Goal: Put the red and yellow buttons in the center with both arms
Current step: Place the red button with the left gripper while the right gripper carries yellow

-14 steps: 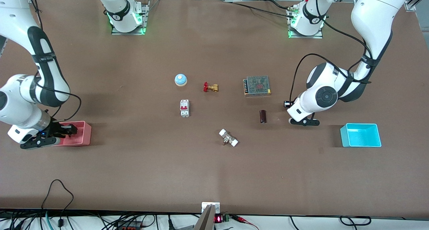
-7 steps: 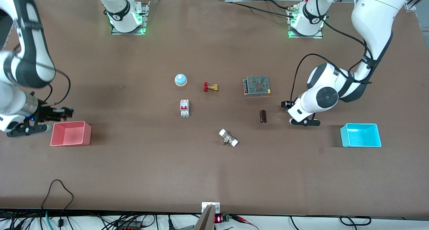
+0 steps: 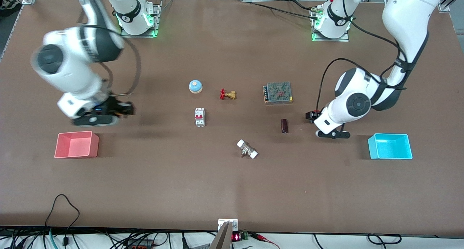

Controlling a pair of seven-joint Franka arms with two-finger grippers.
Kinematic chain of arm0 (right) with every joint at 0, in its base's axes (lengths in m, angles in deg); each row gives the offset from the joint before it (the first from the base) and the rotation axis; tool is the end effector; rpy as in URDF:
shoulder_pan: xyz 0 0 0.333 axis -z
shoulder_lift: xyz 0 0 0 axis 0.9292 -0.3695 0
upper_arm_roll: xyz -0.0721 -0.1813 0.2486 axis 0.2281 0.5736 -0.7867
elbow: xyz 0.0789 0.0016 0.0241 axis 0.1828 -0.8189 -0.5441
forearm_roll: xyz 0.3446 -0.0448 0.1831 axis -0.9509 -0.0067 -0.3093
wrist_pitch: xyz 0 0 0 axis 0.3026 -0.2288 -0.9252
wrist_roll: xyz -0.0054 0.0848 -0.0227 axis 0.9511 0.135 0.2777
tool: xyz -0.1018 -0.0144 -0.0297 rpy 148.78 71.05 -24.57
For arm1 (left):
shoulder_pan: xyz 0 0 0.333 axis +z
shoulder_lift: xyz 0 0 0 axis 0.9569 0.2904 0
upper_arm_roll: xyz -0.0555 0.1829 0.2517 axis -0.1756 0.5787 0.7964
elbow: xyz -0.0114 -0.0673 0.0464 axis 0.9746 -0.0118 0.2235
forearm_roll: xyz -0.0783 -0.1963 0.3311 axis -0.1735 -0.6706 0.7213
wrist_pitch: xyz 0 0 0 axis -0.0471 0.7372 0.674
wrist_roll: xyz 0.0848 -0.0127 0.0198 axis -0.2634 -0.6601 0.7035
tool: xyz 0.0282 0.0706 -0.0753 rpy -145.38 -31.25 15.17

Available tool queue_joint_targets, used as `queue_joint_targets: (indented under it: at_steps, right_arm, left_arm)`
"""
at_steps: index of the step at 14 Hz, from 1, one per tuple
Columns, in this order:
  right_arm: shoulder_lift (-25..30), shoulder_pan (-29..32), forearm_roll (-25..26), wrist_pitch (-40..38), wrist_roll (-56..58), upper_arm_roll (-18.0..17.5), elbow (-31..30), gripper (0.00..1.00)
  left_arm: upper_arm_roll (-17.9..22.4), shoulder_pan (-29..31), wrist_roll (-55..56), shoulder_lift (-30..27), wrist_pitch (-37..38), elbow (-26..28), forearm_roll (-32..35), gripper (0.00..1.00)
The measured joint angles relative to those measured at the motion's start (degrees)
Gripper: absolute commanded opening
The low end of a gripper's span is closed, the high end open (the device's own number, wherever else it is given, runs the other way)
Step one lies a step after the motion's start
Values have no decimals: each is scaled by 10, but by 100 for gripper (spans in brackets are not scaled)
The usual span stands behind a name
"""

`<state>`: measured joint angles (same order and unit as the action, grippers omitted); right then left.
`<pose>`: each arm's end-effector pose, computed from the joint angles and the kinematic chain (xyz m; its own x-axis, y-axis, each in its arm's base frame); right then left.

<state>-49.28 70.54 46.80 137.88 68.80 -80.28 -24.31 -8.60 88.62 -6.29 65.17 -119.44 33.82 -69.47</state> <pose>0.5829 0.1605 0.3884 0.9918 0.0521 0.1166 0.0548 -0.9983 -0.0201 0.5848 -0.1332 0.2464 0.9846 -0.0103 -0.1746 -0.0129 -0.9998 -0.0136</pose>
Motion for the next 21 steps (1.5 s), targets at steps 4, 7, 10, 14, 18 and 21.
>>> queue_joint_targets:
  at_steps: [4, 7, 10, 14, 18, 21]
  right_arm:
    - [-26, -33, 0, 144, -31, -1, -64, 27]
    - [-53, -40, 1, 234, -31, -1, -97, 28]
    - [-80, -50, 3, 295, -31, -1, -117, 28]
    - [-111, -54, 24, 315, -31, 3, -120, 28]
    - [-126, -54, 58, 318, -31, 20, -120, 28]
    - [-127, -54, 61, 319, -31, 21, -120, 29]
  left_arm:
    - [-2, 2, -34, -42, 134, -103, 0, 100]
    - [-2, 4, -70, -48, 208, -189, 0, 100]
    - [-1, 7, -125, -49, 293, -279, 0, 100]
    - [57, -11, -193, -83, 328, -328, -32, 100]
    - [232, -123, -213, -183, 296, -247, -108, 100]
    - [279, -167, -214, -247, 252, -150, -110, 100]
